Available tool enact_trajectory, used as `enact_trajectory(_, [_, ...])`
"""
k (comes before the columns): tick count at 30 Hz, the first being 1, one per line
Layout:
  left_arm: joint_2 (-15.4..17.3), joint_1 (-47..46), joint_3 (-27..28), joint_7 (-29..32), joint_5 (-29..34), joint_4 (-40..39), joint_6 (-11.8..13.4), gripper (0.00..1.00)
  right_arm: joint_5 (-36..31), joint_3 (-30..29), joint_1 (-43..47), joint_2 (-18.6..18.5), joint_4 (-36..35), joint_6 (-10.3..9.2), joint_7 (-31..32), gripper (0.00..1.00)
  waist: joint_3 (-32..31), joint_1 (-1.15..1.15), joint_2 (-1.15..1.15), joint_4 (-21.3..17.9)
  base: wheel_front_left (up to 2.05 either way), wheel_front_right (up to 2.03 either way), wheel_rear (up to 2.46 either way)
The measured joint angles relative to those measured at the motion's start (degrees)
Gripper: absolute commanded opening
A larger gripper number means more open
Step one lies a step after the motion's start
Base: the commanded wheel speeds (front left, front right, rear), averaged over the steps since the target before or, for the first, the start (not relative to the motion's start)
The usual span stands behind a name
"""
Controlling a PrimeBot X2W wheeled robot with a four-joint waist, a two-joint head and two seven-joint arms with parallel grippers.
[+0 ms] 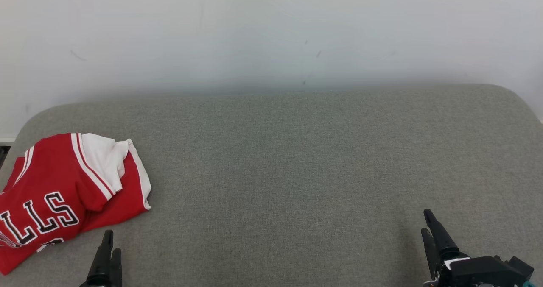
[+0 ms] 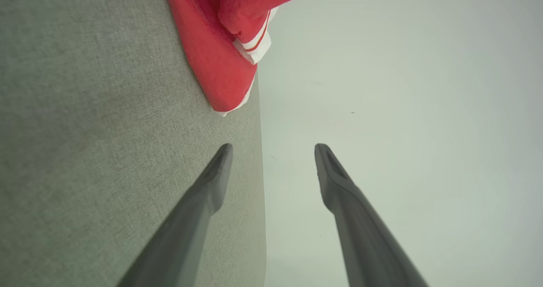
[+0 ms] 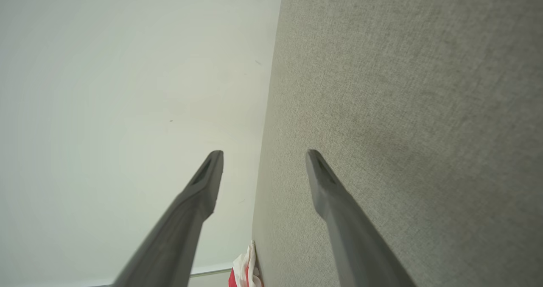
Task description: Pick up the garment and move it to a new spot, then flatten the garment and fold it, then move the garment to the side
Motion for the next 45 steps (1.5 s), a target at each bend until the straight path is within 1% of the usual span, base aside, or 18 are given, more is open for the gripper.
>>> enact_trajectory(3, [0.27,0.00,-0.79,-0.77,1.29,-0.10,0.49,1.00,-1.15,0.99,-0.09,-0.19,0.00,-0.09,-0.62,1.00,-0.10,0.00,0.00,-0.03,0.00,0.00,0.00])
enact_trajectory(12, [1.18,-0.08,-2.91,-2.63,5.55,-0.55,1.54,1.00,-5.43,3.92,-1.39,-1.13,-0.23,-1.60,-2.55,1.00,-0.41,0.00,0.00,-0.02,0.00,0.00,0.00])
enact_trajectory(23, [3.58,-0.46,-6.73,-5.01,13.17,-1.52,3.16,1.00,-12.12,7.94,-2.17,-3.04,-0.42,-4.14,-5.01,1.00,-0.81,0.00,0.00,0.26,0.00,0.00,0.00])
enact_trajectory(31, [5.77,-1.87,-10.63,-6.67,20.14,-1.99,4.49,1.00,-18.48,10.98,-2.66,-4.92,-0.67,-6.08,-6.59,1.00,-1.23,0.00,0.00,0.47,0.00,0.00,0.00])
enact_trajectory(33, [6.43,-1.88,-11.73,-7.02,22.41,-1.98,4.56,1.00,-19.80,11.65,-2.88,-5.26,-0.67,-6.16,-7.08,1.00,-1.35,0.00,0.00,0.50,0.00,0.00,0.00])
enact_trajectory(34, [6.78,-1.92,-12.46,-7.04,23.43,-2.01,4.93,1.00,-20.53,11.98,-3.15,-5.44,-0.67,-6.57,-7.22,1.00,-1.40,0.00,0.00,0.51,0.00,0.00,0.00])
enact_trajectory(40, [8.76,-2.92,-16.11,-8.27,29.98,-2.18,6.03,1.00,-25.66,13.88,-3.58,-6.60,-1.01,-7.60,-8.60,1.00,-1.74,0.00,0.00,0.56,0.00,0.00,0.00])
enact_trajectory(45, [9.82,-3.01,-18.48,-9.00,34.08,-2.14,6.76,1.00,-29.89,15.17,-3.58,-7.49,-1.24,-8.14,-9.58,1.00,-1.99,0.00,0.00,0.54,0.00,0.00,0.00])
